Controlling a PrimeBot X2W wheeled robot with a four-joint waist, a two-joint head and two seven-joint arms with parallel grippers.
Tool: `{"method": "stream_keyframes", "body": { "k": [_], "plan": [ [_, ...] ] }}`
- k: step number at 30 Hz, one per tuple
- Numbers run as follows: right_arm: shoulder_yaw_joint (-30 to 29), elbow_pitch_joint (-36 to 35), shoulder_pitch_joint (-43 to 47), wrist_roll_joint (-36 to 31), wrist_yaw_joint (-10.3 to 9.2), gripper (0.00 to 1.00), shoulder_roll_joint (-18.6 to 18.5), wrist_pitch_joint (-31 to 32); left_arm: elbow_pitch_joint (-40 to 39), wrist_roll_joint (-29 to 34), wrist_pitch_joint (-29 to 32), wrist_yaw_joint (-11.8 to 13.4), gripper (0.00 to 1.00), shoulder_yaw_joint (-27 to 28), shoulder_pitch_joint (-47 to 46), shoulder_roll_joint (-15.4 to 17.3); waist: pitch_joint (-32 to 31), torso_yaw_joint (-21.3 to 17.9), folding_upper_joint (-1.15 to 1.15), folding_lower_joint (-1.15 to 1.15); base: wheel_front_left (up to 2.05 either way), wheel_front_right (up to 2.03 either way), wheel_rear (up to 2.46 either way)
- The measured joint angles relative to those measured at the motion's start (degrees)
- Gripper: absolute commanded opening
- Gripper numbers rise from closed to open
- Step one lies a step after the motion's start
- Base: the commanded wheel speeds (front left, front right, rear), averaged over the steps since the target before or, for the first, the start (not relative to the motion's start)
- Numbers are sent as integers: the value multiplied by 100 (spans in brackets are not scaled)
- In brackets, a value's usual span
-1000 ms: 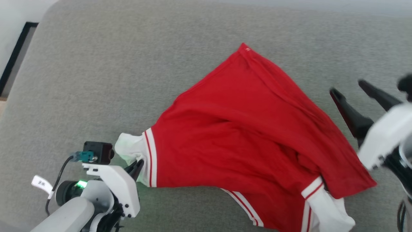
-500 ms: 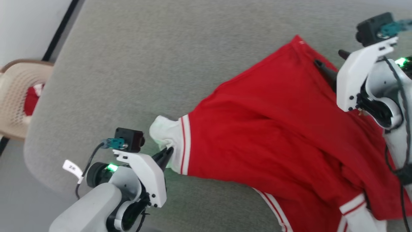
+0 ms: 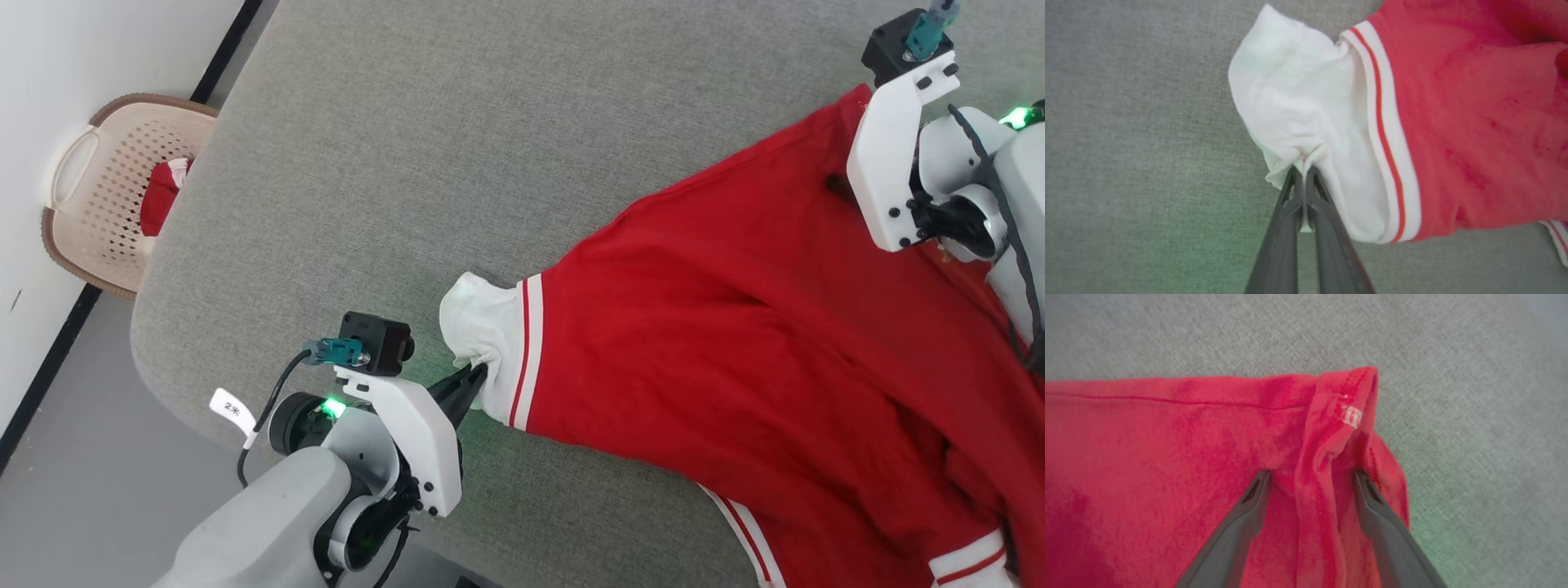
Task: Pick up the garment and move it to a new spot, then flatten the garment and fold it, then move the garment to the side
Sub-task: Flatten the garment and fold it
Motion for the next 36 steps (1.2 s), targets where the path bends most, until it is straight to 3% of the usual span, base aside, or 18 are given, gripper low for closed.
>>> {"method": "stream_keyframes", "body": {
  "k": [1, 2, 3, 4, 10, 20, 26, 36],
  "plan": [
    [115, 65, -63, 58, 0, 100, -2, 52, 47, 0, -1, -21, 0, -10, -21, -22, 12, 16, 0, 0, 0, 0, 0],
    [221, 114, -127, 130, -1, 76, -3, 132, 97, -1, -8, -56, 0, -13, -37, -37, 22, 26, 0, 0, 0, 0, 0],
    [278, 168, -183, 224, -2, 7, 1, 174, 138, -1, -14, -75, 0, -15, -49, -56, 29, 27, 0, 0, 0, 0, 0],
    [313, 225, -228, 298, -1, 0, -5, 167, 186, -1, -18, -107, 0, -13, -65, -66, 36, 20, 0, 0, 0, 0, 0],
    [533, 372, -432, 441, 18, 0, 20, -419, 342, -45, 54, -229, 0, 99, -339, 57, 24, -128, 0, 0, 0, 0, 0],
    [442, 136, -820, 849, 0, 0, -326, -1281, 22, 80, 743, -176, 0, 408, -1350, 962, -223, -625, -1, 0, 0, 0, 0],
    [288, -146, -938, 1036, 0, 0, -445, -1693, 9, 93, 1477, -358, 0, 563, -2271, 1395, -484, -1068, 0, 0, 0, 0, 0],
    [-77, -394, -1086, 1093, 0, 0, -324, -1904, 758, 157, 2197, -814, 0, 567, -3534, 1386, -992, -1666, -1, 0, 0, 0, 0]
  ]
}}
